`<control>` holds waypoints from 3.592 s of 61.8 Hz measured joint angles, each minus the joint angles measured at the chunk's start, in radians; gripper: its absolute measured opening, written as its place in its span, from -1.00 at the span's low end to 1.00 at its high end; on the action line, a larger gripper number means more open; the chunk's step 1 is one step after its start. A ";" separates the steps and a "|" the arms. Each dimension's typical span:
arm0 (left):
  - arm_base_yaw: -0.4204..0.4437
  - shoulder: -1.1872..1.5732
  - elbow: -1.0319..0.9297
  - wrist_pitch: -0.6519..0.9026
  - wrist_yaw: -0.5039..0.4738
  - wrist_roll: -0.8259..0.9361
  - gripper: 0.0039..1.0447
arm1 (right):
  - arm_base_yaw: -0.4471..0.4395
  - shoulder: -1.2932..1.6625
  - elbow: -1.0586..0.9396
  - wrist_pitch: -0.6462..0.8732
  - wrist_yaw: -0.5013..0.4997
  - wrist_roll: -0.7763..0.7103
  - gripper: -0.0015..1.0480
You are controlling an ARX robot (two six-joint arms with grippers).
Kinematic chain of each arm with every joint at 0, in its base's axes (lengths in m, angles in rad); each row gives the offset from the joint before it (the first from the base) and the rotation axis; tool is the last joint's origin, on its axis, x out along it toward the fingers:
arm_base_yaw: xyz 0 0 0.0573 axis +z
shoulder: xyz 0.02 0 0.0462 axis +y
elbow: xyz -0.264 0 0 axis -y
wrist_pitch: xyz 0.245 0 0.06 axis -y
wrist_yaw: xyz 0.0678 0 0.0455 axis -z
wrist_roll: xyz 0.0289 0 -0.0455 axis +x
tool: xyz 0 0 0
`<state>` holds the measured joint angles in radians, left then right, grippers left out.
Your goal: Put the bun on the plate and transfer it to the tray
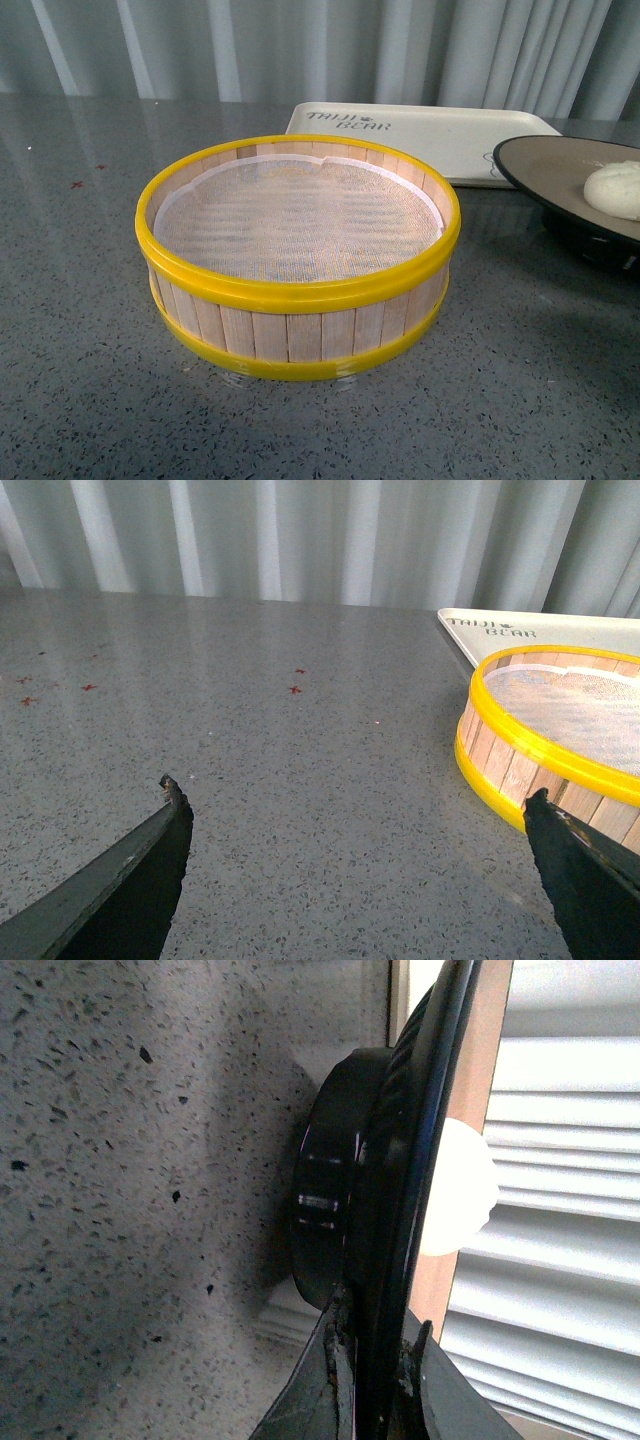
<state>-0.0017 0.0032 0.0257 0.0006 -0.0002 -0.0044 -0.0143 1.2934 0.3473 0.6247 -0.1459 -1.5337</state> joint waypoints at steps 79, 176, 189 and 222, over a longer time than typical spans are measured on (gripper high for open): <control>0.000 0.000 0.000 0.000 0.000 0.000 0.88 | 0.051 0.607 0.823 -0.287 -0.151 -0.217 -0.94; 0.000 0.000 0.000 0.000 0.000 0.000 0.88 | 0.042 0.755 0.945 -0.274 -0.215 -0.085 -0.75; 0.000 0.000 0.000 0.000 0.000 0.000 0.88 | 0.047 0.713 0.895 -0.271 -0.223 -0.051 -0.17; 0.000 0.000 0.000 0.000 0.000 0.000 0.88 | 0.069 0.330 0.608 -0.084 -0.140 0.327 0.82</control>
<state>-0.0017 0.0032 0.0257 0.0006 -0.0002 -0.0044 0.0547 1.6238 0.9558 0.5411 -0.2859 -1.2072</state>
